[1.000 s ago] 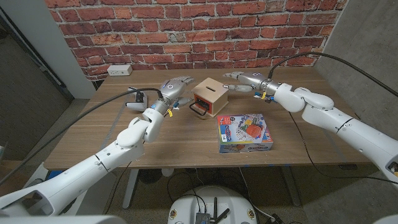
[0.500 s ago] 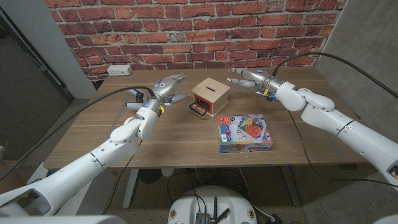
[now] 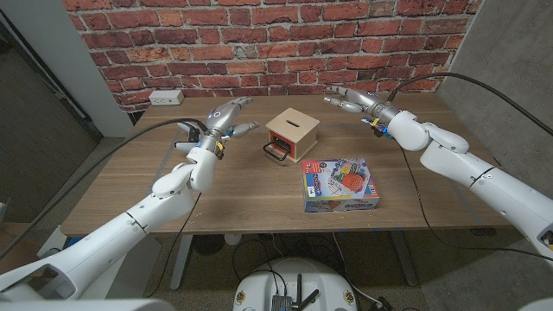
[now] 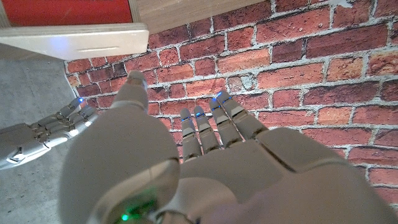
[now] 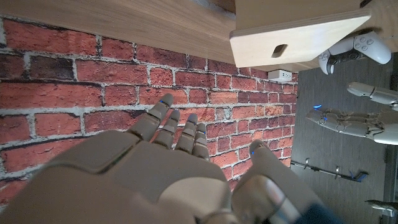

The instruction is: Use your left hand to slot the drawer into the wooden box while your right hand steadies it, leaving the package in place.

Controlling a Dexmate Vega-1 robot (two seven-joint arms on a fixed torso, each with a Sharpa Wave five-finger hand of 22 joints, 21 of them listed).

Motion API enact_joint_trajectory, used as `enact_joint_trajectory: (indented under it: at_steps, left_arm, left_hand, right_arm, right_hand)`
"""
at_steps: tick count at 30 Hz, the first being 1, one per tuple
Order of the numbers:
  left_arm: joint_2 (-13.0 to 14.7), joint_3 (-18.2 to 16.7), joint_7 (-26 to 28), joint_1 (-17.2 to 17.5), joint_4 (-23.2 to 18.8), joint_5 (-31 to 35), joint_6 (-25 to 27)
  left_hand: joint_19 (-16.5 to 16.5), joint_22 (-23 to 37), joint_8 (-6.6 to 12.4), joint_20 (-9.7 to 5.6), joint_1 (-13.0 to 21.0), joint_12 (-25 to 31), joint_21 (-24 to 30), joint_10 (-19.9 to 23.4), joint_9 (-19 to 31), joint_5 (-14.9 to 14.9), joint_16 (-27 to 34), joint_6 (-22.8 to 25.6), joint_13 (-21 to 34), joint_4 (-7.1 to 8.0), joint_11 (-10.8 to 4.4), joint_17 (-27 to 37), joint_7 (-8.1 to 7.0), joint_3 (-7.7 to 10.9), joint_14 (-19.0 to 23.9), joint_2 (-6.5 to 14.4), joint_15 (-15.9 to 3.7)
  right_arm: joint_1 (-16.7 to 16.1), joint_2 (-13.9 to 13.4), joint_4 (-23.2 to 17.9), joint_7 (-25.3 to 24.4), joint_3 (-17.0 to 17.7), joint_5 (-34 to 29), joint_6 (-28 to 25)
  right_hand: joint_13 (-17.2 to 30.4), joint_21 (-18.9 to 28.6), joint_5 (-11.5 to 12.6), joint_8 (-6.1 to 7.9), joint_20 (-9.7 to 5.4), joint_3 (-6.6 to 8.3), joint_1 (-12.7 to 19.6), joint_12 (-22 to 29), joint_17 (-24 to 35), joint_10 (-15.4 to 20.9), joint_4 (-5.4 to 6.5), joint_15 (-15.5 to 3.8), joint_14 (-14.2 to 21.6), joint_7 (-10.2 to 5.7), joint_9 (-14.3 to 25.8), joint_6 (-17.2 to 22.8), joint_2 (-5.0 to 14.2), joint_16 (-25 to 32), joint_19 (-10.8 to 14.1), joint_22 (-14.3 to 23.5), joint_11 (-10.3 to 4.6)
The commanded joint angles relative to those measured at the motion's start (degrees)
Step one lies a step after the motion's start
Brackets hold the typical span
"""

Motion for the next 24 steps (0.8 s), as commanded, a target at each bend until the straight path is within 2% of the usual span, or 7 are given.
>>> enact_joint_trajectory:
  at_steps: [1, 8, 12, 14, 16, 20, 24]
  left_arm:
    - [-2.11, -4.97, 4.30, 4.18, -2.01, -10.10, -1.26]
    - [-3.49, -7.00, 4.10, 4.97, 0.64, -19.04, -8.57]
    - [-2.40, -7.04, 1.70, 4.84, 0.20, -20.86, -8.19]
    - [-2.24, -8.04, -0.39, 5.06, 0.50, -24.66, -9.75]
    - [-2.36, -8.17, -0.23, 5.09, 0.89, -25.47, -10.58]
    - [-4.18, -9.07, 0.36, 5.44, 3.64, -29.74, -14.65]
    - [-4.52, -9.08, -0.64, 4.91, 6.02, -32.14, -17.89]
  left_hand:
    - [0.44, 0.11, 0.00, -6.40, -1.33, 0.05, 0.16, 0.09, 0.18, 0.39, 0.25, 0.26, 0.16, 0.83, 0.55, 0.17, 0.36, -0.02, 0.01, 0.26, -3.04]
    - [-0.16, 0.12, -0.46, -5.98, -2.98, -0.23, -0.06, -0.78, 0.12, 0.40, 0.00, -0.24, 0.17, 1.53, 1.32, 0.22, 0.76, -0.19, -1.00, 1.36, -2.23]
    - [-0.88, 0.14, -0.93, -5.53, -4.57, -0.37, -0.23, -1.60, 0.08, 0.36, -0.16, -0.99, 0.16, 2.34, 2.12, 0.26, 0.95, -0.02, -1.91, 2.76, -1.60]
    - [-1.28, 0.15, -1.06, -5.49, -5.44, -0.51, -0.29, -2.30, 0.08, 0.26, -0.23, -1.21, 0.16, 2.73, 2.41, 0.27, 0.85, -0.04, -2.47, 3.25, -1.59]
    - [-1.80, 0.15, -1.37, -5.35, -6.63, -0.67, -0.31, -3.44, 0.06, 0.05, -0.22, -2.05, 0.13, 3.10, 3.00, 0.22, 0.84, -0.10, -2.99, 3.75, -1.34]
    - [-2.15, 0.15, -1.39, -5.32, -7.44, -0.57, -0.36, -3.59, 0.06, -0.07, -0.20, -2.18, 0.13, 3.52, 2.89, 0.28, 0.89, -0.07, -3.33, 4.36, -1.17]
    - [-2.97, 0.16, -1.46, -5.19, -9.40, -0.52, -0.43, -4.22, 0.04, -0.35, -0.33, -2.58, 0.10, 4.45, 3.20, 0.32, 0.34, -0.17, -4.58, 5.33, -0.54]
  right_arm:
    - [-0.65, 2.36, 3.83, -3.87, 1.02, 6.32, -0.16]
    - [-0.69, 2.51, 4.58, -4.73, 1.36, 8.94, 0.32]
    - [-1.15, 2.18, 4.08, -4.49, 1.95, 10.97, -0.21]
    - [-2.03, 2.07, 3.55, -4.62, 2.95, 13.08, -0.66]
    - [-2.14, 1.99, 3.72, -4.22, 3.10, 14.27, -0.28]
    - [-3.24, 1.99, 3.08, -4.42, 3.65, 16.45, -1.06]
    - [-3.90, 2.29, 2.97, -5.38, 3.85, 17.57, -1.32]
  right_hand:
    - [0.14, 0.33, -0.10, 0.12, -2.91, 0.16, -0.61, 0.58, 0.11, 0.45, 0.16, -3.13, 0.60, -0.18, 0.14, 0.40, 1.78, 0.42, 0.47, 0.19, 0.15]
    - [0.15, 0.30, -0.11, 0.14, -2.83, 0.09, -0.63, 0.62, 0.08, 0.68, 0.13, -2.99, 0.71, -0.07, 0.15, 0.55, 1.56, 0.40, 0.73, 0.19, 0.29]
    - [0.16, 0.33, -0.10, 0.19, -2.76, 0.07, -0.63, 0.61, 0.05, 0.74, 0.12, -2.86, 0.91, 0.10, 0.15, 0.79, 1.49, 0.43, 1.02, 0.18, 0.38]
    - [0.16, 0.36, -0.10, 0.21, -2.70, 0.04, -0.66, 0.64, 0.05, 0.84, 0.14, -2.85, 0.97, 0.18, 0.15, 0.88, 1.45, 0.44, 1.20, 0.19, 0.42]
    - [0.16, 0.34, -0.10, 0.28, -2.63, -0.01, -0.71, 0.65, 0.05, 0.95, 0.16, -2.66, 1.16, 0.47, 0.15, 1.16, 1.38, 0.50, 1.35, 0.19, 0.51]
    - [0.17, 0.33, -0.10, 0.21, -2.59, -0.06, -0.79, 0.69, 0.07, 1.15, 0.22, -2.56, 1.22, 0.58, 0.15, 1.10, 1.34, 0.50, 1.55, 0.19, 0.74]
    - [0.17, 0.27, -0.10, 0.02, -2.49, -0.15, -0.87, 0.66, 0.09, 1.16, 0.28, -2.49, 1.25, 0.47, 0.14, 0.72, 1.27, 0.51, 1.61, 0.19, 0.75]
